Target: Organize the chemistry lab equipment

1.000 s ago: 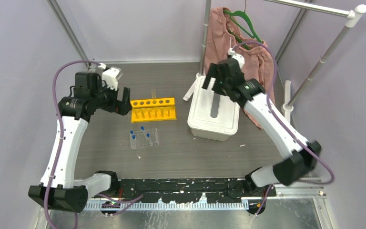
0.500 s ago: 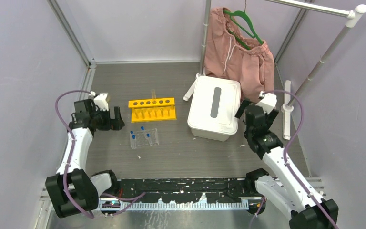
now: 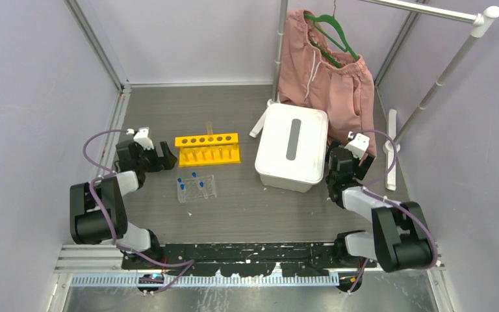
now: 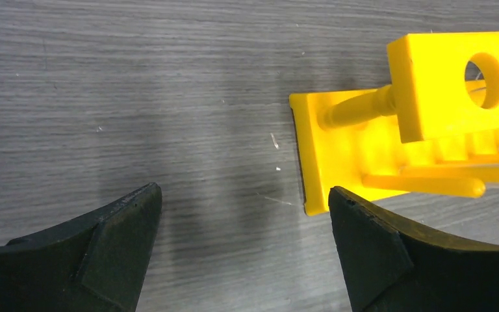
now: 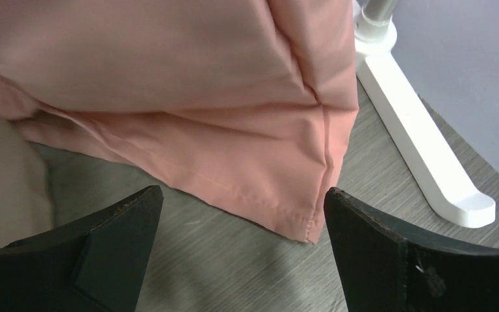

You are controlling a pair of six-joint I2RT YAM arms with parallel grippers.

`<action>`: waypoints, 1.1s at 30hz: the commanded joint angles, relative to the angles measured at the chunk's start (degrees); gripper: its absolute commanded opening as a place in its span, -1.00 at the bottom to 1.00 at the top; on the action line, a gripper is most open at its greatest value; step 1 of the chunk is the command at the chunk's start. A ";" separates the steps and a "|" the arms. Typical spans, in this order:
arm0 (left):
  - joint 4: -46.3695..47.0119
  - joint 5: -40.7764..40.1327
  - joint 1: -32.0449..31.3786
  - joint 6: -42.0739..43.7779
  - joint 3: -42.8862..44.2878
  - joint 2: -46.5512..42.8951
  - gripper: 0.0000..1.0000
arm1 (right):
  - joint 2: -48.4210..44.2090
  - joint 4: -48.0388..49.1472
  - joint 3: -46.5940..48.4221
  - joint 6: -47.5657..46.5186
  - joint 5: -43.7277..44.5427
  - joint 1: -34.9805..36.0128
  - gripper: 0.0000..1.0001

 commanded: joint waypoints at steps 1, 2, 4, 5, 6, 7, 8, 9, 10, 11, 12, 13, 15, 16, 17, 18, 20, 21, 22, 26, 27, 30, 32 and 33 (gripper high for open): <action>18.63 -1.44 -0.88 -2.49 -1.32 1.22 0.99 | 5.52 13.46 -1.18 0.71 -2.23 -3.10 1.00; 20.81 -1.70 -1.03 -2.88 -2.02 1.46 0.99 | 6.81 14.92 -1.15 0.62 -2.77 -3.65 0.99; 26.25 -1.57 -1.37 -3.86 -3.99 2.36 0.99 | 8.69 17.14 -0.64 -0.21 -4.08 -4.16 1.00; 29.81 -1.98 -1.72 -4.13 -5.28 2.99 0.99 | 9.65 17.78 -0.39 -0.32 -4.62 -4.48 1.00; 32.04 -1.97 -2.12 -4.08 -6.00 3.34 0.99 | 10.55 18.59 -0.33 -0.42 -4.77 -4.64 1.00; 31.42 -2.84 -2.80 -3.19 -6.05 3.02 0.99 | 11.22 19.90 -0.39 -0.41 -4.65 -4.88 1.00; 30.66 -4.07 -3.55 -2.51 -6.02 2.68 0.99 | 12.11 20.92 -0.59 -0.10 -4.65 -5.04 1.00; 30.59 -5.00 -4.39 -1.73 -6.18 2.54 0.99 | 13.01 22.02 -0.73 0.18 -4.92 -5.19 1.00; 30.94 -6.37 -5.61 -0.77 -6.67 2.52 0.99 | 14.00 23.09 -0.82 0.25 -5.25 -5.34 1.00; 31.80 -8.37 -7.10 0.41 -7.30 2.69 0.99 | 15.20 24.46 -0.76 0.07 -5.99 -5.34 1.00; 32.95 -11.25 -9.06 1.80 -7.84 2.90 0.99 | 16.11 25.54 -0.65 -0.66 -7.79 -5.36 1.00; 34.01 -13.98 -11.06 3.39 -8.55 3.28 1.00 | 16.87 25.87 -0.59 -1.67 -10.44 -5.35 1.00; 40.97 -16.90 -12.60 3.59 -10.63 5.71 1.00 | 19.67 29.25 -1.35 -2.73 -13.43 -5.38 1.00; 39.34 -17.02 -12.64 3.66 -10.36 5.62 1.00 | 20.84 31.39 -1.49 -3.11 -13.77 -5.61 1.00; 37.10 -16.76 -12.64 3.70 -9.90 4.73 0.99 | 20.52 30.37 -1.31 -2.86 -13.84 -5.73 1.00; 37.36 -16.82 -12.58 3.71 -9.92 4.79 0.99 | 20.23 29.46 -1.15 -2.71 -14.10 -5.84 0.99; 39.57 -17.05 -12.59 3.62 -10.33 5.46 0.99 | 20.66 30.06 -1.00 -2.25 -15.23 -6.70 1.00; 38.68 -16.96 -12.58 3.62 -10.16 5.15 0.99 | 20.22 28.75 -0.82 -1.92 -15.76 -7.09 1.00; 38.41 -16.88 -12.63 3.62 -10.16 4.99 0.99 | 20.11 28.54 -0.82 -1.86 -16.01 -7.26 1.00; 39.22 -17.01 -12.58 3.66 -10.26 5.21 0.99 | 20.41 29.83 -1.11 -1.95 -16.09 -7.30 1.00; 39.19 -17.00 -12.58 3.62 -10.26 5.21 0.99 | 20.42 29.79 -1.11 -1.93 -16.11 -7.25 1.00; 39.18 -17.00 -12.61 3.62 -10.27 5.22 0.99 | 20.44 29.85 -1.11 -1.93 -16.09 -7.30 1.00; 39.18 -17.05 -12.58 3.70 -10.27 5.16 0.99 | 20.44 29.84 -1.06 -1.93 -16.11 -7.29 1.00; 39.18 -17.04 -12.58 3.67 -10.26 5.23 0.99 | 20.47 29.78 -1.04 -1.94 -16.05 -7.30 1.00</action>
